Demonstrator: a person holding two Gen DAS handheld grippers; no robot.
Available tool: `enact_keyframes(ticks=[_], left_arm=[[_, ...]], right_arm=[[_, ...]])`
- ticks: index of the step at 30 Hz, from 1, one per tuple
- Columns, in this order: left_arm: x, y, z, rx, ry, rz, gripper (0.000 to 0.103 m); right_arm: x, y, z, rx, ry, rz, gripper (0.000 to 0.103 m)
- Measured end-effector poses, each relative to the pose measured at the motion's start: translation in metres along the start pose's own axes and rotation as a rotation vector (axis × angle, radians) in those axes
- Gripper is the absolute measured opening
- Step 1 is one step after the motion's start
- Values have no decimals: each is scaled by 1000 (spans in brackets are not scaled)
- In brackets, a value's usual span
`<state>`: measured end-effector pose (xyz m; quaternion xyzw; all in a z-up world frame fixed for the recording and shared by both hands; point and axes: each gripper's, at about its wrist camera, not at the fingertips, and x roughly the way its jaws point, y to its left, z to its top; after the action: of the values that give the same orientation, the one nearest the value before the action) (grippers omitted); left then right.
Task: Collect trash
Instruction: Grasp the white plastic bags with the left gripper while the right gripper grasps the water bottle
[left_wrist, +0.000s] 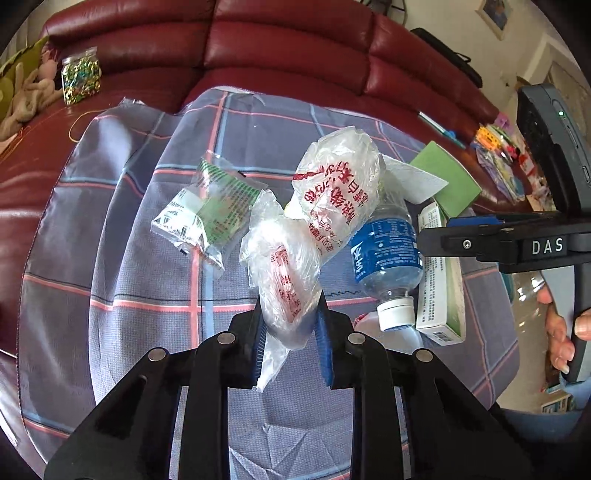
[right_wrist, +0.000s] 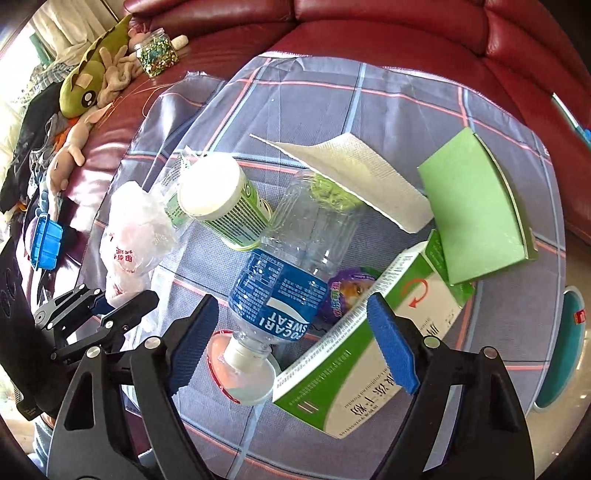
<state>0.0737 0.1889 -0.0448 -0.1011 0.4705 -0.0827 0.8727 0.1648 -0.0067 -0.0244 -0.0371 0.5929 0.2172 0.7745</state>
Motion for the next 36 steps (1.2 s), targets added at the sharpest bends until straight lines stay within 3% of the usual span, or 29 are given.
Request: enact_keyframes(ticks=[10,12,16,26,36], left_arm=[[3,6,2,-27,9,0,24],[5,7,3,-28,15,1,24],[10,6,3,-32,28,2,24],[-3,-2,2,-36,-4,1,24],[-34,-37,7,4,-71,-18,24]], right_arm=[[50,-8,24,23,89,24,79],[52,-3,26,-3,70,2,79],[50,5,26,-36,48,7,67],[18,21,7,-82,0,67,65],[-59,1,-9,-38,-159,100,65]])
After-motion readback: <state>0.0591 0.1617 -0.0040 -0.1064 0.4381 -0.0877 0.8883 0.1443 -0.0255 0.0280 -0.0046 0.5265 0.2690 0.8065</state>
